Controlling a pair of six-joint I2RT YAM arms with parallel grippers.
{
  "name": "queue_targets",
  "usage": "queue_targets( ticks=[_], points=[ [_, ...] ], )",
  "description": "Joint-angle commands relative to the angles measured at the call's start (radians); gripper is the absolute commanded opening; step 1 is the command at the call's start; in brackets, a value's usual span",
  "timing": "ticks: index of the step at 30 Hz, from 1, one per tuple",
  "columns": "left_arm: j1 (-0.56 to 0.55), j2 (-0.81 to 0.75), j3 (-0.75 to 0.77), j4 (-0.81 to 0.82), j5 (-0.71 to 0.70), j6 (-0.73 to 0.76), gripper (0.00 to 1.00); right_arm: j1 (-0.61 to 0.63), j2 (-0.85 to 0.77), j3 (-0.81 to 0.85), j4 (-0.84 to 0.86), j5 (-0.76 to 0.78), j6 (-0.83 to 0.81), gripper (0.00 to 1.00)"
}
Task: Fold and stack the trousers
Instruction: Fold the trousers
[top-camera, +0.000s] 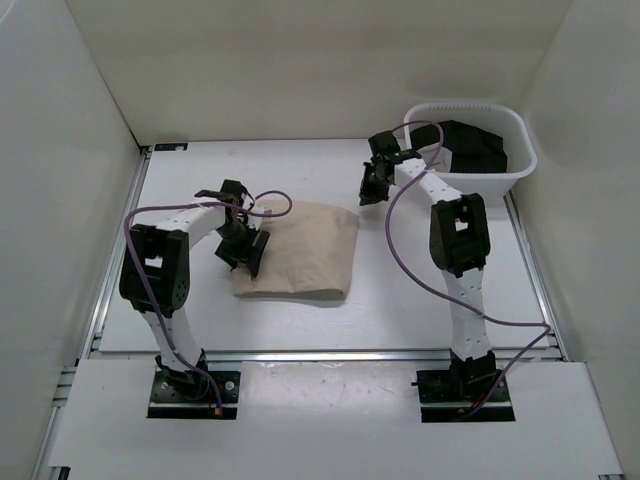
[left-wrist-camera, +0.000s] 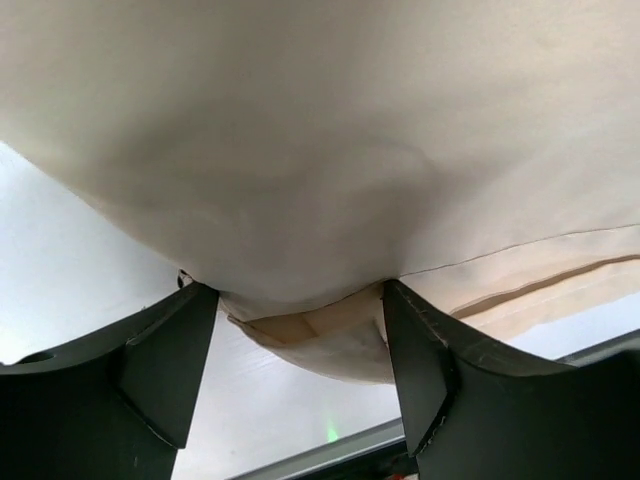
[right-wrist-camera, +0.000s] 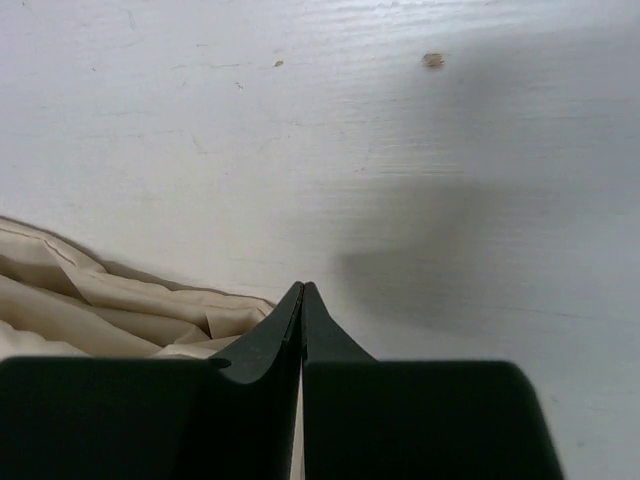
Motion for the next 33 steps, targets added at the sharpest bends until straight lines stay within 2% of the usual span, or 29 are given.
queue_targets(
  ticks=[1, 3, 6, 7, 8, 9, 10, 14, 17, 18, 19, 22, 26, 29, 33],
  points=[
    [0.004, -0.014, 0.053, 0.030, 0.092, -0.020, 0.78, 0.002, -0.039, 0.081, -0.106, 0.062, -0.094, 0.00],
    [0.004, -0.034, 0.090, -0.005, 0.104, -0.020, 0.82, 0.002, -0.113, 0.081, -0.141, 0.087, -0.126, 0.01],
    [0.013, -0.071, 0.184, -0.056, 0.115, -0.011, 0.85, 0.002, -0.249, 0.039, -0.180, 0.110, -0.172, 0.24],
    [0.013, -0.104, 0.214, -0.075, 0.129, -0.011, 0.91, 0.002, -0.288, 0.024, -0.203, 0.119, -0.183, 0.57],
    [0.022, -0.125, 0.241, -0.099, 0.129, -0.011, 0.94, 0.002, -0.364, -0.006, -0.215, 0.119, -0.192, 0.73],
    [0.037, -0.146, 0.287, -0.099, 0.141, -0.022, 0.99, 0.002, -0.401, -0.017, -0.235, 0.148, -0.201, 0.82],
    [0.053, -0.190, 0.306, -0.099, 0.141, -0.034, 1.00, 0.002, -0.467, -0.027, -0.282, 0.168, -0.211, 0.99],
    [0.163, -0.295, 0.381, -0.108, 0.053, -0.114, 1.00, -0.038, -0.616, -0.089, -0.407, 0.182, -0.223, 0.99],
    [0.307, -0.375, 0.357, -0.069, -0.241, -0.195, 1.00, -0.082, -0.740, -0.197, -0.479, 0.170, -0.200, 0.99],
    [0.353, -0.395, 0.334, -0.060, -0.382, -0.226, 1.00, -0.091, -0.774, -0.233, -0.488, 0.211, -0.177, 0.99],
    [0.449, -0.411, 0.282, -0.059, -0.418, -0.226, 1.00, -0.105, -0.841, -0.308, -0.488, 0.234, -0.177, 0.99],
    [0.586, -0.482, 0.191, -0.059, -0.413, -0.226, 1.00, -0.136, -0.959, -0.402, -0.488, 0.257, -0.156, 0.99],
    [0.674, -0.551, 0.026, -0.059, -0.302, -0.203, 1.00, -0.157, -1.024, -0.462, -0.488, 0.257, -0.146, 0.99],
    [0.724, -0.586, 0.016, -0.059, -0.269, -0.203, 1.00, -0.157, -1.035, -0.435, -0.499, 0.257, -0.146, 0.99],
    [0.737, -0.605, 0.039, -0.079, -0.203, -0.203, 1.00, -0.157, -1.046, -0.415, -0.508, 0.248, -0.146, 0.99]
  ],
)
